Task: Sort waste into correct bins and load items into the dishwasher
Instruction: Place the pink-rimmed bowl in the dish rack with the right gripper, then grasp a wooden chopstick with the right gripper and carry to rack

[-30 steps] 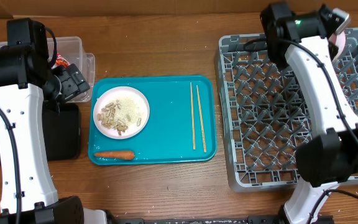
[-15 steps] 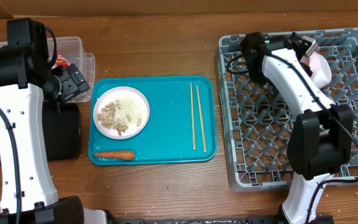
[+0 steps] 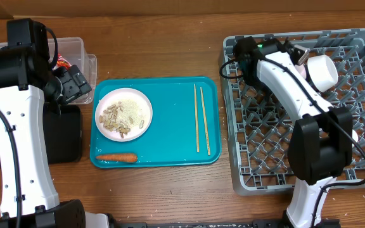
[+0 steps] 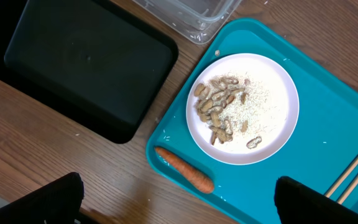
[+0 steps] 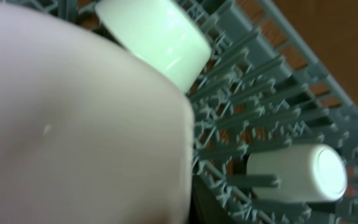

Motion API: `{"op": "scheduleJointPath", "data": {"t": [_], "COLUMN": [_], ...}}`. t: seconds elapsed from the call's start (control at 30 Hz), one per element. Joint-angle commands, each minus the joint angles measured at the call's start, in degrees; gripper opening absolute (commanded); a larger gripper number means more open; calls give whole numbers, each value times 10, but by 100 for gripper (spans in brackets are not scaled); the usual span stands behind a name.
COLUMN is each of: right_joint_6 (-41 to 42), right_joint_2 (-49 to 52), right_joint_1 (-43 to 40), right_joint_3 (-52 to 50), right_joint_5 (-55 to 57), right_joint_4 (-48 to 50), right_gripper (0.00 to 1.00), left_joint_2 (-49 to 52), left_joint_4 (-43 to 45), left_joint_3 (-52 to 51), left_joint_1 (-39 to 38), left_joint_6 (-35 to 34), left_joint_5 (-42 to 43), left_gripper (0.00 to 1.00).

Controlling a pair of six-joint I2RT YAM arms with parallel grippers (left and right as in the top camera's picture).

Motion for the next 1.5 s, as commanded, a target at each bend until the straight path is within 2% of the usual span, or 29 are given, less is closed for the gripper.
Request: {"op": "scheduleJointPath", "data": {"t": [0.0, 0.03, 0.07, 0.17, 0.2, 0.37, 0.47, 0.57, 0.7, 0.73, 0.8, 0.9, 1.1, 1.47], "right_joint_6": [4, 4, 5, 5, 5, 4, -31, -153, -342, -384, -386, -386, -379, -365], "right_joint_2": [5, 5, 5, 3, -1, -37, -71, -108, -136, -135, -132, -129, -128, -119], "right_joint_1": [17, 20, 24, 36, 40, 42, 42, 42, 42, 43, 49, 73, 138, 210], "right_joint_3": [-4, -4, -2, 9, 18, 65, 99, 135, 151, 148, 132, 100, -19, -208], "right_joint_5": [-87, -97, -104, -111, -111, -112, -122, -186, -400, -545, -591, -593, -593, -588], "right_joint_4": [2, -3, -9, -36, -50, -97, -106, -72, -12, -2, 5, 21, 105, 295], "right_gripper": [20, 27, 41, 61, 74, 99, 100, 100, 100, 100, 100, 100, 95, 81], "left_joint_2": [1, 1, 1, 1, 1, 1, 1, 1, 1, 1, 1, 1, 1, 1], "left_joint_4": [-1, -1, -1, -1, -1, -2, -2, -2, -2, -2, -2, -2, -2, -2], "left_joint_3": [-2, -2, -2, -2, -2, -2, -2, -2, -2, -2, -2, -2, -2, -2], "left_joint_1": [1, 1, 1, 1, 1, 1, 1, 1, 1, 1, 1, 1, 1, 1], "left_joint_6": [4, 4, 4, 4, 4, 4, 4, 4, 4, 4, 4, 4, 4, 4], "left_joint_5": [1, 1, 1, 1, 1, 1, 1, 1, 1, 1, 1, 1, 1, 12], "left_gripper": [100, 100, 100, 100, 100, 100, 100, 100, 100, 100, 100, 100, 100, 100]}}
